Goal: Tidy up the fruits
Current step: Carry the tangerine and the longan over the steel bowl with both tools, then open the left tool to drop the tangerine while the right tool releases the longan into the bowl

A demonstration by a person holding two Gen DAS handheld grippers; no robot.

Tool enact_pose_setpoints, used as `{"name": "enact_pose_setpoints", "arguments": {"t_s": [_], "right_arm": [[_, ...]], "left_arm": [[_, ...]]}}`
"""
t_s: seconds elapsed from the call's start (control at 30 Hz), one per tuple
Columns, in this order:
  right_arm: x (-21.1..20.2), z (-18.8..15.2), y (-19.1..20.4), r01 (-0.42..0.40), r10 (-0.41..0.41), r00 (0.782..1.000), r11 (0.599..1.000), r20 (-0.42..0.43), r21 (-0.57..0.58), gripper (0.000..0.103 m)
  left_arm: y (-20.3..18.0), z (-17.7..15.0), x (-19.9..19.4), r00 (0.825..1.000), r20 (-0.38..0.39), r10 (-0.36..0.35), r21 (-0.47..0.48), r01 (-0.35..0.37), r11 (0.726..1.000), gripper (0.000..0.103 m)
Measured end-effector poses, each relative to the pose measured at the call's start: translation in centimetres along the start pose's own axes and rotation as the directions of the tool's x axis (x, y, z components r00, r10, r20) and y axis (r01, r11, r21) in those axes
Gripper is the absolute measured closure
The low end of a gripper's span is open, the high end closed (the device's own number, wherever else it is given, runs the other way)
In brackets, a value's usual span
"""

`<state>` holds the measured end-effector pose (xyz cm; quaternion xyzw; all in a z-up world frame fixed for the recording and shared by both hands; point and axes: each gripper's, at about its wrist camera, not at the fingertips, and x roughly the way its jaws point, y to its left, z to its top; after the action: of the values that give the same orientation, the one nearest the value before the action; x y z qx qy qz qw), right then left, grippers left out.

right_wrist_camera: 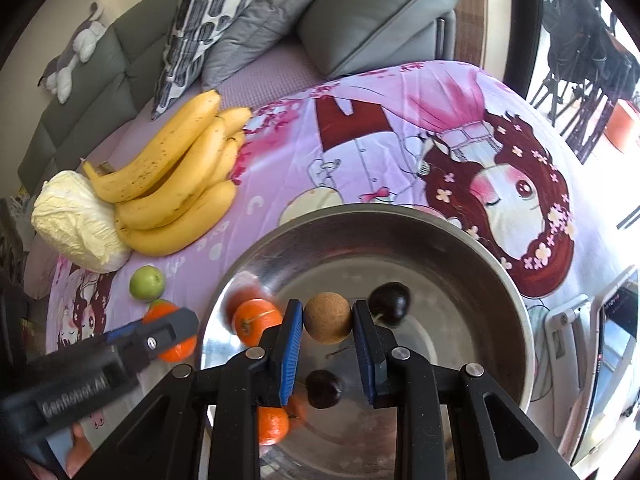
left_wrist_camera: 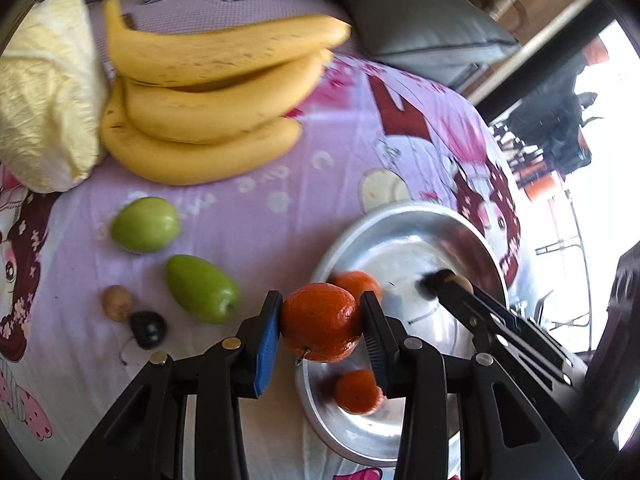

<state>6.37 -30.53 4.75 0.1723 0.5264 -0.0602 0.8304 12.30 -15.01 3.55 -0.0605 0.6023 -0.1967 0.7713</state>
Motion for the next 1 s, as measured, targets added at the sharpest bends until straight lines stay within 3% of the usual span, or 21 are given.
{"name": "enact_pose_setpoints", "arguments": {"t_s": [0.4,1.0], "right_arm": [[1.0,-0.2,-1.5,0.033,-0.031,0.998,0.999,-0.048,0.04,0.075],[2.3,-0.5,-1.6,0.058,-0.054,0.994,0.997,-0.099,0.042,0.075]], "left_arm": [[-2.6,-1.9,2.1,0.998,-0.061,0.012,0.083,-0.007,0.997,0.062],[-2.5,-2.2,3.5,0.995,-0.1,0.023,0.066,-0.017,0.998,0.062]]}}
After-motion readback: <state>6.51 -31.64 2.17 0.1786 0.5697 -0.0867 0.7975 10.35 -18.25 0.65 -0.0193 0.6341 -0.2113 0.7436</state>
